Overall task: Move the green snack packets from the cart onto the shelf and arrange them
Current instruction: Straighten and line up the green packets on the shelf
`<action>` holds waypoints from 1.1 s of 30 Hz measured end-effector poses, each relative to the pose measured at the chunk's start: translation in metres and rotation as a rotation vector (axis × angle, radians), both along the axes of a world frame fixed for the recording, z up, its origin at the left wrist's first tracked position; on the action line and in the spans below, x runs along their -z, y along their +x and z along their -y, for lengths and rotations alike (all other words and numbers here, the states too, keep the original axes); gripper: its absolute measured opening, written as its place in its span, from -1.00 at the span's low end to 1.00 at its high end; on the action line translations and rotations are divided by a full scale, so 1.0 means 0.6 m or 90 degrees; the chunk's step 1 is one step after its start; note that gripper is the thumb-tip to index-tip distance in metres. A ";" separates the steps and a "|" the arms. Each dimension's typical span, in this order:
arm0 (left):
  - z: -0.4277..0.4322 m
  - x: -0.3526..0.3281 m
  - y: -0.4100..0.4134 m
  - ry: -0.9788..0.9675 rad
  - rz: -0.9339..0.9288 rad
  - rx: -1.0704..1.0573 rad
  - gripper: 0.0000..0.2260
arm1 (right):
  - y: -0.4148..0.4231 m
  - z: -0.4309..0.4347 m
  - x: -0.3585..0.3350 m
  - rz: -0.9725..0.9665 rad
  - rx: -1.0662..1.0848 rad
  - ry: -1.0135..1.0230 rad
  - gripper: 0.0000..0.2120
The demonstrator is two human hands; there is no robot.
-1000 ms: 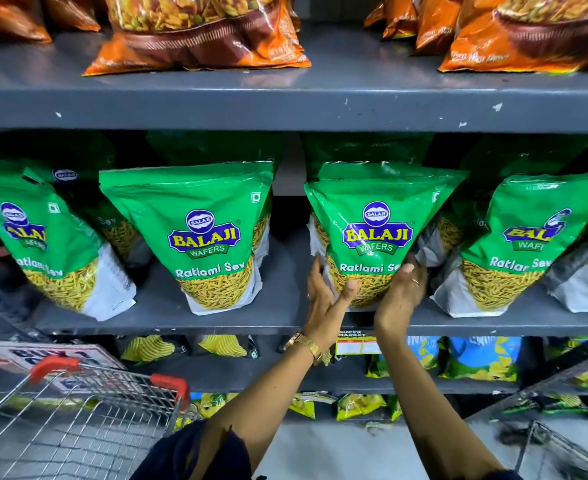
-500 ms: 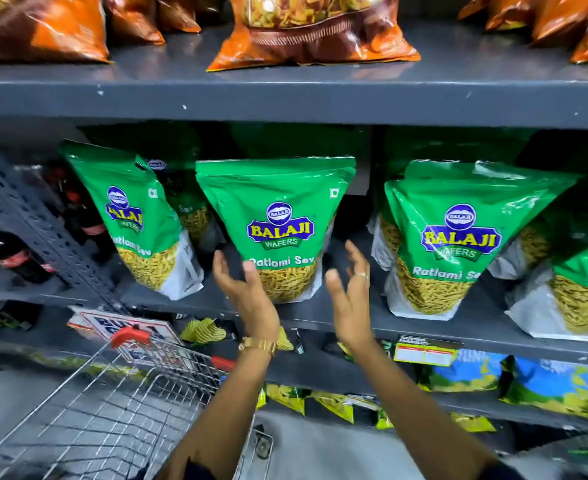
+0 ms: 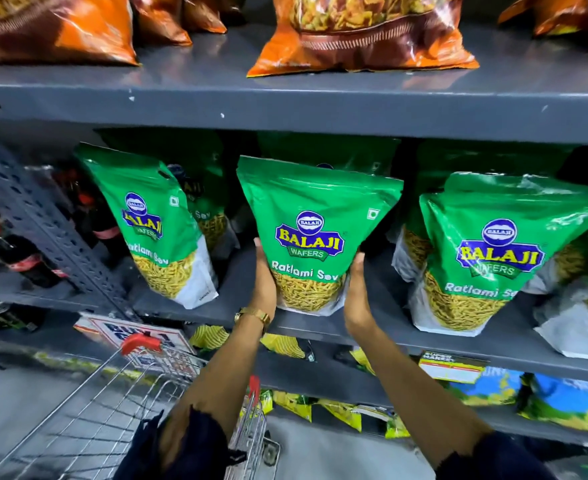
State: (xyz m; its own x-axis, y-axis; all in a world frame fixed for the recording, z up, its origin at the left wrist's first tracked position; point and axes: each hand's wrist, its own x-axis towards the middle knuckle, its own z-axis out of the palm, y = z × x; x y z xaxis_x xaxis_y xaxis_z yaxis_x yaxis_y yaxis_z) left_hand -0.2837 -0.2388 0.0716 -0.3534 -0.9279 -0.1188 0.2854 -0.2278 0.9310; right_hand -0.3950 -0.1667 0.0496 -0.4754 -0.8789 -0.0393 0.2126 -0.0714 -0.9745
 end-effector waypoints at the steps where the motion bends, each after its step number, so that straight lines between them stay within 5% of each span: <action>1: -0.001 -0.001 -0.002 -0.003 0.001 0.003 -0.55 | -0.001 0.002 0.002 0.008 0.002 0.003 -0.12; 8: -0.015 0.006 -0.013 0.029 -0.010 -0.033 -0.53 | -0.003 0.019 0.000 0.026 0.089 0.062 -0.64; 12: -0.018 0.010 -0.007 -0.014 0.042 -0.086 -0.43 | -0.003 0.019 -0.002 -0.061 0.106 0.083 -0.67; 14: -0.027 0.015 0.005 -0.071 0.085 -0.136 -0.57 | 0.000 0.007 -0.004 -0.083 0.133 0.044 -0.64; 18: -0.068 0.031 0.062 -0.234 0.130 -0.268 -0.53 | 0.038 -0.069 0.011 -0.157 0.333 0.047 -0.49; 21: -0.072 0.036 0.131 -0.355 0.162 -0.422 -0.63 | 0.128 -0.144 0.015 -0.150 0.198 0.012 -0.68; 26: 0.015 0.053 0.243 -0.397 0.285 -0.558 -0.52 | 0.245 -0.104 0.022 -0.187 -0.147 0.051 -0.35; 28: 0.053 0.047 0.261 -0.358 0.303 -0.527 -0.44 | 0.270 -0.049 0.012 -0.182 -0.129 0.067 -0.12; 33: 0.106 0.019 0.285 -0.162 0.256 -0.426 -0.44 | 0.341 0.080 -0.048 -0.092 -0.107 0.047 -0.21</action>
State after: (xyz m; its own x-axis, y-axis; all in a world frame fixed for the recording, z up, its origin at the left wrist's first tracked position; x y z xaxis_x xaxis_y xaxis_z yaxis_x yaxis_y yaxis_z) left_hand -0.1124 -0.3024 0.0603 0.3087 -0.9430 0.1243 -0.0803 0.1044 0.9913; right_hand -0.1902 -0.2145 0.0782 -0.3281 -0.9434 -0.0481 0.0727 0.0255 -0.9970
